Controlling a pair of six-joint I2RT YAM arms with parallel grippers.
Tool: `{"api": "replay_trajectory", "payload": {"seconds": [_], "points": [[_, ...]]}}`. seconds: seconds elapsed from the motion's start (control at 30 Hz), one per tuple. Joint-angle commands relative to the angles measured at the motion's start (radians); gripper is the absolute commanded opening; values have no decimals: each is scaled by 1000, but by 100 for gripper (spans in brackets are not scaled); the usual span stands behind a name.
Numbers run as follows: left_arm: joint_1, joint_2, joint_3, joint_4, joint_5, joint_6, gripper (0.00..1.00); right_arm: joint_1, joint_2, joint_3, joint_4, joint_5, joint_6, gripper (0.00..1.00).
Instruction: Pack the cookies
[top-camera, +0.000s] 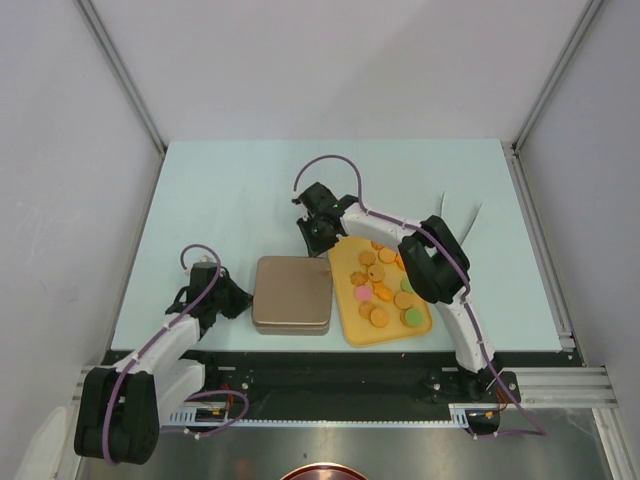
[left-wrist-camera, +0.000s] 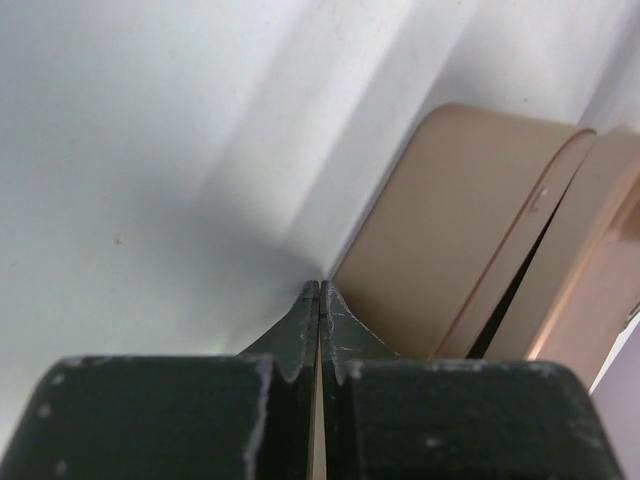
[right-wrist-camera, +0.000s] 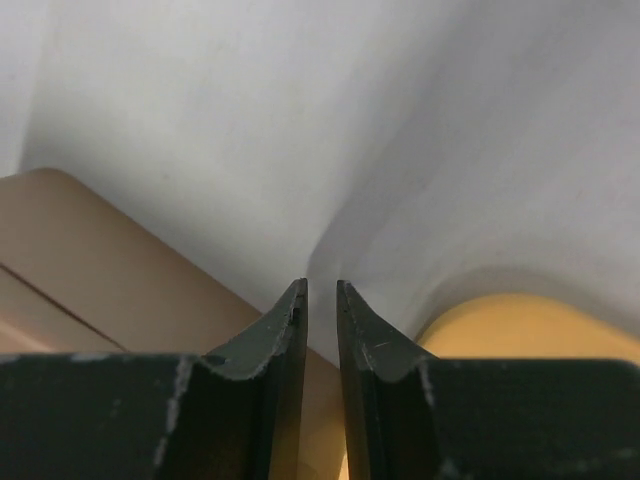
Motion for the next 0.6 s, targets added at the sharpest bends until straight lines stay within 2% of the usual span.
{"api": "replay_trajectory", "payload": {"seconds": [0.0, 0.23, 0.37, 0.57], "points": [[4, 9, -9, 28, 13, -17, 0, 22, -99, -50, 61, -1, 14, 23], [4, -2, -3, 20, 5, -17, 0, -9, -113, -21, 59, 35, 32, 24], [4, -17, 12, -9, -22, -20, 1, -67, -121, 87, -5, 108, 41, 26], [4, -34, 60, -70, -93, -45, 16, -199, -254, 93, -18, 249, 124, 32]]}}
